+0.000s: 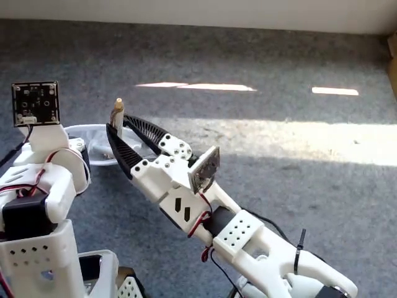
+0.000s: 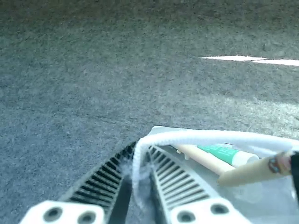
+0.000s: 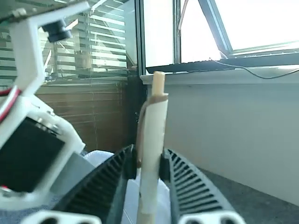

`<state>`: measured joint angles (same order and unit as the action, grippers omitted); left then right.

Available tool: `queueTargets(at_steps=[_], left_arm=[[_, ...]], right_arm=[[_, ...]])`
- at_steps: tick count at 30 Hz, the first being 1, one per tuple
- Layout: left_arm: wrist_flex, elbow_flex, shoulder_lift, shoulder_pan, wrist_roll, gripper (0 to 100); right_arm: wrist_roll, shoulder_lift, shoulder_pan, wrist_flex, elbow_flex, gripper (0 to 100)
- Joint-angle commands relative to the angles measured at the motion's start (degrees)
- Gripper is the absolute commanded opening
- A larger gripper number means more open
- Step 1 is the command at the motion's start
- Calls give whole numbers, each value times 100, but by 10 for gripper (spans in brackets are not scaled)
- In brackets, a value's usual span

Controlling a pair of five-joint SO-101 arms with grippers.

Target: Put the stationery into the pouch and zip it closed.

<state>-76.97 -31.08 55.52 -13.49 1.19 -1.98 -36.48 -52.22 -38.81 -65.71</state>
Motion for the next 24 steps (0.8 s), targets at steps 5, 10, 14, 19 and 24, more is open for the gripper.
queueTargets(at_steps=[5,10,14,19,24], left_arm=[[149,-57,-57,-57,-35,7],[167,-66,-57,-57,-35,7],[167,-66,-57,-57,-35,7],[202,-163,-57,-57,-35,7],[290,-189,-57,-171,-9,7]], right_arm=[[-44,92,-84,-84,22,187],[-44,75,-75,-84,-207,187],[-9,-84,-75,-101,-242,187],[-9,-1209,-75,690,-286,187],[-9,-2598,-48,2633,-277,142]])
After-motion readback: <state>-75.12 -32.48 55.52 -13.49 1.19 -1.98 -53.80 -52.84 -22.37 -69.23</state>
